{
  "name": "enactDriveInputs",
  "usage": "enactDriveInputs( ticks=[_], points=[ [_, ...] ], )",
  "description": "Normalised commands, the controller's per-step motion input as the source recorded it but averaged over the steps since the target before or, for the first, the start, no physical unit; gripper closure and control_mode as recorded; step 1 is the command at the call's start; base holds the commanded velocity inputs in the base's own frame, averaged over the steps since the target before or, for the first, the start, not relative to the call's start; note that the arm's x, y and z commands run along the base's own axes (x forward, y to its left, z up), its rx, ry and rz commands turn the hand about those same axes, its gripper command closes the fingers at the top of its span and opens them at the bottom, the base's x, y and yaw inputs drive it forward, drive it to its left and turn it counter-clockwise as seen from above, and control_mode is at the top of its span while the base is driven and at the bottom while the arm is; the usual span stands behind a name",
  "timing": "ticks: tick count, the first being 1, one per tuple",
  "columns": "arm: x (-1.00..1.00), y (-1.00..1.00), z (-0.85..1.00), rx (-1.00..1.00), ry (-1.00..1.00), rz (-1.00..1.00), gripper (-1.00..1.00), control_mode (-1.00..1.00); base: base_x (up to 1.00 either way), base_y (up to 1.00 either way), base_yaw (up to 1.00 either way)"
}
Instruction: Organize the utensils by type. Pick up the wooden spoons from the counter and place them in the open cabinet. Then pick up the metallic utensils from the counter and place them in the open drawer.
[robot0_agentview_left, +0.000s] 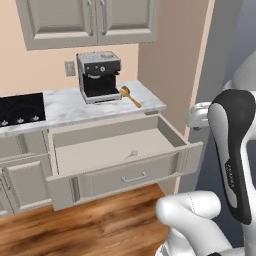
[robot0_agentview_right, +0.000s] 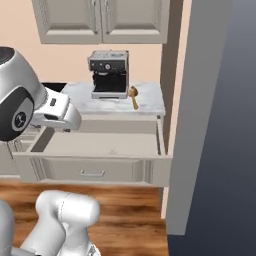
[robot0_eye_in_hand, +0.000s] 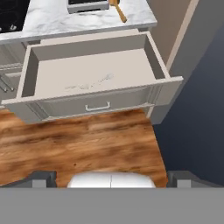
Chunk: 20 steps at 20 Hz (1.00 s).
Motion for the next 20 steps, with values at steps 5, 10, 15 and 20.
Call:
enactDriveInputs(
  ticks=[5,10,15,20],
  points=[
    [0.00,0.00,0.00,0.00,0.00,0.00,-1.00,1.00,0.46,-0.55,0.00],
    [0.00,0.00,0.00,0.00,0.00,0.00,-1.00,1.00,0.58,-0.01,0.02],
    [0.00,0.00,0.00,0.00,0.00,0.00,-1.00,1.00,0.58,-0.16,0.05],
    [0.00,0.00,0.00,0.00,0.00,0.00,-1.00,1.00,0.38,-0.33,0.02]
  ],
)
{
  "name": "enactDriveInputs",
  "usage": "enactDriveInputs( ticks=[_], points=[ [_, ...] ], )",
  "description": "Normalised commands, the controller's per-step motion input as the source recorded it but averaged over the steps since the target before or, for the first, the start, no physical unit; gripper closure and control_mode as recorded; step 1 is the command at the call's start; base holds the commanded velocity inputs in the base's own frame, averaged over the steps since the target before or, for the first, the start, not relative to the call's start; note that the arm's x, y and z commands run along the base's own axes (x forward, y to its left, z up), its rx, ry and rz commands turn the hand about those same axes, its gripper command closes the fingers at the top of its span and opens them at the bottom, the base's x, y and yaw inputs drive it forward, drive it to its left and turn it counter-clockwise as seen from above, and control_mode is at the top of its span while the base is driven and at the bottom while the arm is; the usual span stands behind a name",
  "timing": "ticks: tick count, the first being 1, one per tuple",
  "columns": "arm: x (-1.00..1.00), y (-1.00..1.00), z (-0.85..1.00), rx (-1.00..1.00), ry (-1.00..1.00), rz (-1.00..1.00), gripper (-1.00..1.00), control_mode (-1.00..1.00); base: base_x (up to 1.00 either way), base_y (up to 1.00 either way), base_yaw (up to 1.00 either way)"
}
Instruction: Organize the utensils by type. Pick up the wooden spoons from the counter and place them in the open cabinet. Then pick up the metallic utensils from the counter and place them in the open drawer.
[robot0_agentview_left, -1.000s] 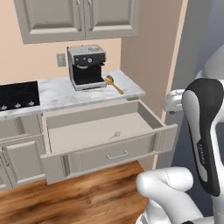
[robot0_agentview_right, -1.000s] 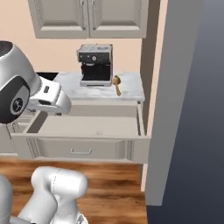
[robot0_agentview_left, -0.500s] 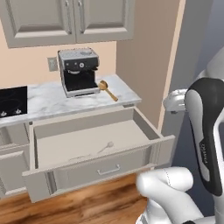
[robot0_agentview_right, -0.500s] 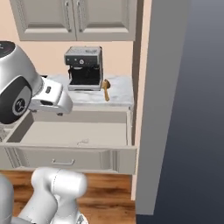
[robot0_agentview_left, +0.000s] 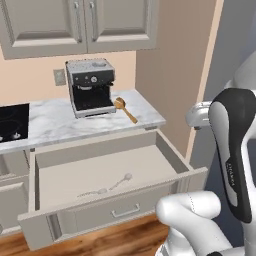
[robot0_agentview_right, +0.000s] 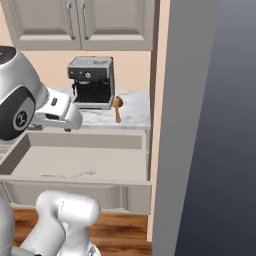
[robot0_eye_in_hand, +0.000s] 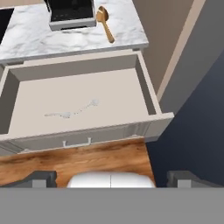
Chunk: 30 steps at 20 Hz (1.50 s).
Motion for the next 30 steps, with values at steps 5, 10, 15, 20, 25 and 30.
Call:
enactDriveInputs(
  ticks=[5,10,15,20,25,30],
  points=[
    [0.00,0.00,0.00,0.00,0.00,0.00,-1.00,1.00,0.49,-0.18,0.03],
    [0.00,0.00,0.00,0.00,0.00,0.00,-1.00,1.00,0.49,-0.07,0.07],
    [0.00,0.00,0.00,0.00,0.00,0.00,-1.00,1.00,0.42,-0.13,0.05],
    [0.00,0.00,0.00,0.00,0.00,0.00,-1.00,1.00,0.37,-0.07,0.04],
    [0.00,0.00,0.00,0.00,0.00,0.00,-1.00,1.00,0.45,-0.14,0.02],
    [0.00,0.00,0.00,0.00,0.00,0.00,-1.00,1.00,0.27,-0.08,0.00]
  ],
)
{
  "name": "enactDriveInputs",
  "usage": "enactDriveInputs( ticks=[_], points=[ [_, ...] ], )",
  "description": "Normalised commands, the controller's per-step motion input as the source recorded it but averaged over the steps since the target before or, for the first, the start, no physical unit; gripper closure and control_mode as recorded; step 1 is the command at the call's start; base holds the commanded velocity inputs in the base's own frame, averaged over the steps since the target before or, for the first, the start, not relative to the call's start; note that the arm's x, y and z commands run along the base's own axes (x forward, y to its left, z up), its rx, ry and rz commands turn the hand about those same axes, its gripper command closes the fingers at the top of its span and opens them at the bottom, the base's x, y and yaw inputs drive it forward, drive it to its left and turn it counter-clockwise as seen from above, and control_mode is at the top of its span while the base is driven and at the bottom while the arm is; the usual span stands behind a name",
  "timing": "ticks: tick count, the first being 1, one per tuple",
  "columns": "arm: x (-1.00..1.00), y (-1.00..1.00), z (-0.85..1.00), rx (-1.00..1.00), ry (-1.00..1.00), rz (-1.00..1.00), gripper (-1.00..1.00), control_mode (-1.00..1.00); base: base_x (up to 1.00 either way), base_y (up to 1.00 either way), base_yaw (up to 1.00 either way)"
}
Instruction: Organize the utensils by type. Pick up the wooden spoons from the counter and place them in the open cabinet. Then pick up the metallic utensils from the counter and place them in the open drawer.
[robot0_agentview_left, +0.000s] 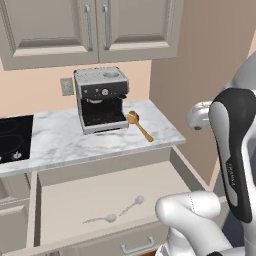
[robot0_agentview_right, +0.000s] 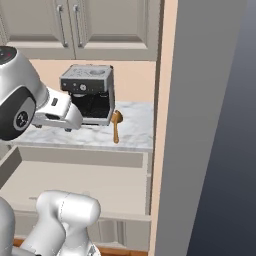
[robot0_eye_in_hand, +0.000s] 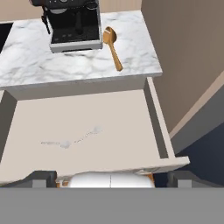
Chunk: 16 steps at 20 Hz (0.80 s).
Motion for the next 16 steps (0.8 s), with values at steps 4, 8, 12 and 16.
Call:
enactDriveInputs(
  ticks=[4,8,12,16],
  points=[
    [0.00,0.00,0.00,0.00,0.00,0.00,-1.00,1.00,0.00,0.00,0.00],
    [0.00,0.00,0.00,0.00,0.00,0.00,-1.00,1.00,-0.01,0.00,0.00],
    [-0.11,-0.08,0.00,0.00,0.00,0.01,-1.00,-1.00,-0.05,0.00,0.00],
    [-0.18,-0.14,0.00,0.00,-0.03,0.03,-1.00,-1.00,0.00,0.00,0.00]
  ],
)
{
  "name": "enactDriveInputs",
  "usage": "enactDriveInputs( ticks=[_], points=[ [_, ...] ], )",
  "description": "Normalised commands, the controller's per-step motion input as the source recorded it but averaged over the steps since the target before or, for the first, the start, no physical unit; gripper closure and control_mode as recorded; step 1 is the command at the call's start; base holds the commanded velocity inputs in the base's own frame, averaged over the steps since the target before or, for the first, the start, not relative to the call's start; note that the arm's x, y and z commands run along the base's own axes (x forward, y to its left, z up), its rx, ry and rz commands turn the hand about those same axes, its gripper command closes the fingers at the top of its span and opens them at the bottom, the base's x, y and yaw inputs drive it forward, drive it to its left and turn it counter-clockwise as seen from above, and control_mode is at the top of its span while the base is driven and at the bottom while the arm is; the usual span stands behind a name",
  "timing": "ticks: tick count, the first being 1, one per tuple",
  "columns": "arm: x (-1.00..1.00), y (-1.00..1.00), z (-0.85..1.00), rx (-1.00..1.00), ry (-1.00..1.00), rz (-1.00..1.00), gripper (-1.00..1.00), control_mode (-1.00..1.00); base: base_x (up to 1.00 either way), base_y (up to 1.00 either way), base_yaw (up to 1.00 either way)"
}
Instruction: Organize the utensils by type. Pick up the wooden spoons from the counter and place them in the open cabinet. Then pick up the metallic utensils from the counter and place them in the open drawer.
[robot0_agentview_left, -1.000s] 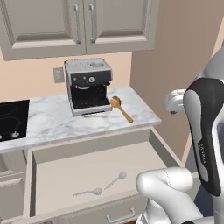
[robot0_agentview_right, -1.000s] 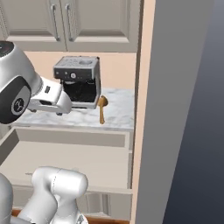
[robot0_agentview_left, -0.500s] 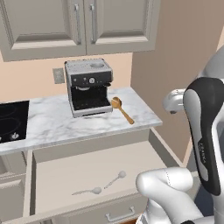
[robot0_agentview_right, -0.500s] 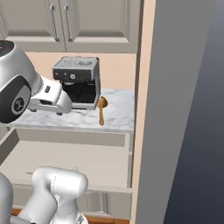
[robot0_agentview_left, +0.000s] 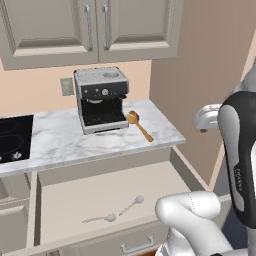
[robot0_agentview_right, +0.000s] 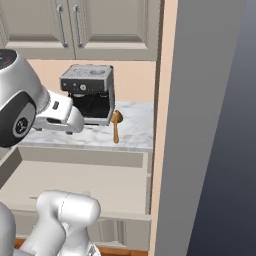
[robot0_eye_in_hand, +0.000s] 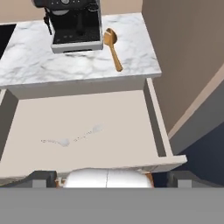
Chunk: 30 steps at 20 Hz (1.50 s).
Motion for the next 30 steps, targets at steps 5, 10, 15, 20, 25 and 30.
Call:
enactDriveInputs(
  ticks=[5,10,15,20,25,30],
  points=[
    [0.18,0.00,-0.15,0.00,0.19,0.16,-1.00,-1.00,0.00,0.00,0.00],
    [0.56,0.00,-0.58,0.00,0.06,0.07,-1.00,-1.00,0.00,0.00,0.00],
    [0.71,0.11,-0.65,0.00,0.00,-0.01,-1.00,-1.00,0.00,0.00,0.00],
    [0.95,0.01,-0.34,0.00,0.01,-0.01,-1.00,-1.00,0.00,0.00,0.00],
    [1.00,0.00,-0.30,0.00,0.07,0.00,-1.00,-1.00,0.00,0.00,0.00],
    [0.93,0.00,-0.49,0.00,0.07,0.00,-1.00,-1.00,0.00,0.00,0.00]
  ],
)
